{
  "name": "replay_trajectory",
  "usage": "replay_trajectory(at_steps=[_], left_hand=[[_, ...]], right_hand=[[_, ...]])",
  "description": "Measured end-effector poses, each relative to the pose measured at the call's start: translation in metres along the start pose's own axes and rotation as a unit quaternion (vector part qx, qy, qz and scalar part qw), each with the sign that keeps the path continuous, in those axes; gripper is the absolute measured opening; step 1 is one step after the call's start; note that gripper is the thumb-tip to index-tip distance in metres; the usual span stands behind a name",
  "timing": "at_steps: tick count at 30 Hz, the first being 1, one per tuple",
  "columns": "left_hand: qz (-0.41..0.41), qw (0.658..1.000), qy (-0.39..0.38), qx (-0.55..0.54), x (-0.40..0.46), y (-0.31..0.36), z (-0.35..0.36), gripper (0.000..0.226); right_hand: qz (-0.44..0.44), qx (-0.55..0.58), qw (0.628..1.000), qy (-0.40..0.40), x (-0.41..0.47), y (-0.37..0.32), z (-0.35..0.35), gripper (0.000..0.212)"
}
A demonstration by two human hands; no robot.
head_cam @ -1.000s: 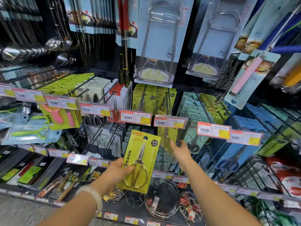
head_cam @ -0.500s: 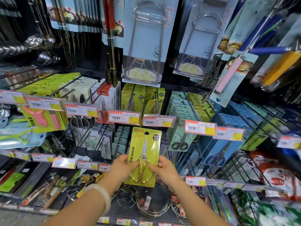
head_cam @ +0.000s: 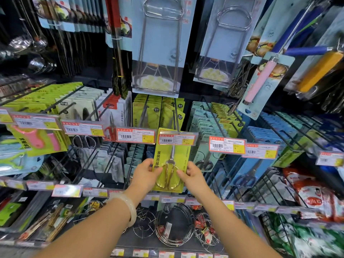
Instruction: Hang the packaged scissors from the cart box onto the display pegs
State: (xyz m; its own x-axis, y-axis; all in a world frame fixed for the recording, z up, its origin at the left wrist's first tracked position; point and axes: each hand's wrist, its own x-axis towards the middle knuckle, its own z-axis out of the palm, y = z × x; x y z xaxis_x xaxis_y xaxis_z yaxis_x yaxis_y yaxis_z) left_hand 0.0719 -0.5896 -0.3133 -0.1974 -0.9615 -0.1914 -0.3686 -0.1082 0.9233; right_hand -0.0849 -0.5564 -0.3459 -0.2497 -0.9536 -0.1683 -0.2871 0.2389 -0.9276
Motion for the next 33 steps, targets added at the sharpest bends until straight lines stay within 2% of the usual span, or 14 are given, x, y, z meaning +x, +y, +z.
replay_trajectory(at_steps=[2,5,10,14,17,19,24,27,33], left_hand=[[-0.004,1.0,0.001,-0.011,0.001,-0.005,0.002,0.015],[0.001,1.0,0.015,-0.021,0.003,-0.007,0.005,0.028],[-0.003,1.0,0.018,-0.001,0.012,-0.003,0.01,0.037],[-0.062,0.993,-0.015,0.094,0.024,-0.012,0.014,0.05],[-0.147,0.956,-0.065,0.244,0.032,-0.032,0.027,0.071],[-0.149,0.926,-0.112,0.328,0.029,-0.042,0.044,0.076],[-0.012,0.868,-0.19,0.459,-0.004,-0.029,0.114,0.066],[0.067,0.839,-0.218,0.494,-0.028,-0.006,0.164,0.065],[0.211,0.776,-0.241,0.544,-0.09,0.051,0.28,0.06]], right_hand=[[0.008,-0.015,1.0,0.002,0.003,0.009,0.002,0.009],[0.005,-0.029,0.999,0.014,0.007,0.013,0.003,0.021],[0.029,-0.041,0.998,0.034,0.016,0.005,0.004,0.027],[0.077,-0.083,0.993,0.04,0.014,0.01,0.003,0.065],[0.102,-0.177,0.979,0.007,0.005,0.026,-0.007,0.062],[0.127,-0.226,0.966,-0.007,-0.005,0.04,-0.016,0.056],[0.144,-0.318,0.937,-0.012,-0.036,0.074,-0.058,0.055],[0.15,-0.358,0.922,0.01,-0.06,0.09,-0.102,0.053],[0.166,-0.441,0.879,0.074,-0.133,0.124,-0.219,0.062]])
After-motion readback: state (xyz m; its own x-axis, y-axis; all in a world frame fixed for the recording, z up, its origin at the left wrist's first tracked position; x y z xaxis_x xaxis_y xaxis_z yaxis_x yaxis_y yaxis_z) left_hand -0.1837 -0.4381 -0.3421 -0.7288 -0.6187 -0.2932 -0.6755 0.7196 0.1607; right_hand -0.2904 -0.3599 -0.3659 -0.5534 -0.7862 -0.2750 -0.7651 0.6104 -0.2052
